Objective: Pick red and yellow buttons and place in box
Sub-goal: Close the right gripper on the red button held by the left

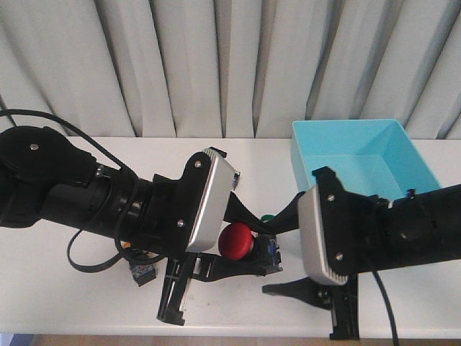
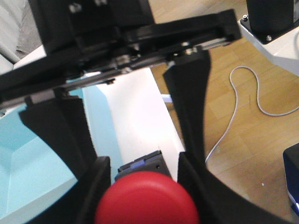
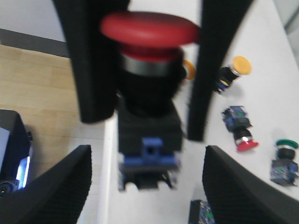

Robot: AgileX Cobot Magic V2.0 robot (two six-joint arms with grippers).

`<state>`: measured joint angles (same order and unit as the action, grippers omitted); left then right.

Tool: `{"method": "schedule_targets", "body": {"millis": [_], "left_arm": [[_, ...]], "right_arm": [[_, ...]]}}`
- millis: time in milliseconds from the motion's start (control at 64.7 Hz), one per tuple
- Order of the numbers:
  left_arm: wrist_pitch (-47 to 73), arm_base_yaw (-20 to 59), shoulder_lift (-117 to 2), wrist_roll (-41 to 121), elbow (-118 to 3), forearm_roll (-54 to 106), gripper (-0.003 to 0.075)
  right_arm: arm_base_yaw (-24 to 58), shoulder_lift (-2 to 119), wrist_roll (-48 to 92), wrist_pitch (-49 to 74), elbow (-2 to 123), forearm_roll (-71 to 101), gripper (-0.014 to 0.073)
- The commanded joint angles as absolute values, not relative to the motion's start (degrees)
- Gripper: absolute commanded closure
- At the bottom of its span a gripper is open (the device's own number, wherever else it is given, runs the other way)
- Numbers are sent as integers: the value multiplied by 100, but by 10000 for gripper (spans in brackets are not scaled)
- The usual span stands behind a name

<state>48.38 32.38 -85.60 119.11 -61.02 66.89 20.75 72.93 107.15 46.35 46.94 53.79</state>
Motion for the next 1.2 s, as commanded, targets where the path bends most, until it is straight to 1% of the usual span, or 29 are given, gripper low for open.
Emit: {"method": "schedule_targets", "body": {"millis": [0, 139, 402, 772, 880, 1189], "left_arm": [[4902, 3253, -8310, 12013, -6225, 7036, 574], [4902, 3253, -8310, 12013, -6225, 7036, 574], [4902, 3253, -8310, 12013, -6225, 7036, 574], [4902, 3253, -8310, 12013, -6225, 7036, 574], [4902, 3253, -8310, 12013, -6225, 7036, 574], [4902, 3253, -8310, 12013, -6225, 7036, 574]], "right_arm": [[2176, 7208, 10703, 4520, 4879, 5651, 96], [2176, 7208, 10697, 4501, 4879, 5854, 123], [2176, 7208, 10697, 4516, 4873, 5933, 229], [2176, 7208, 10629, 4529, 4873, 5912, 408], [2176, 7208, 10629, 4529, 4873, 5912, 425], [2176, 7208, 10523, 4522, 4873, 5888, 424]]}}
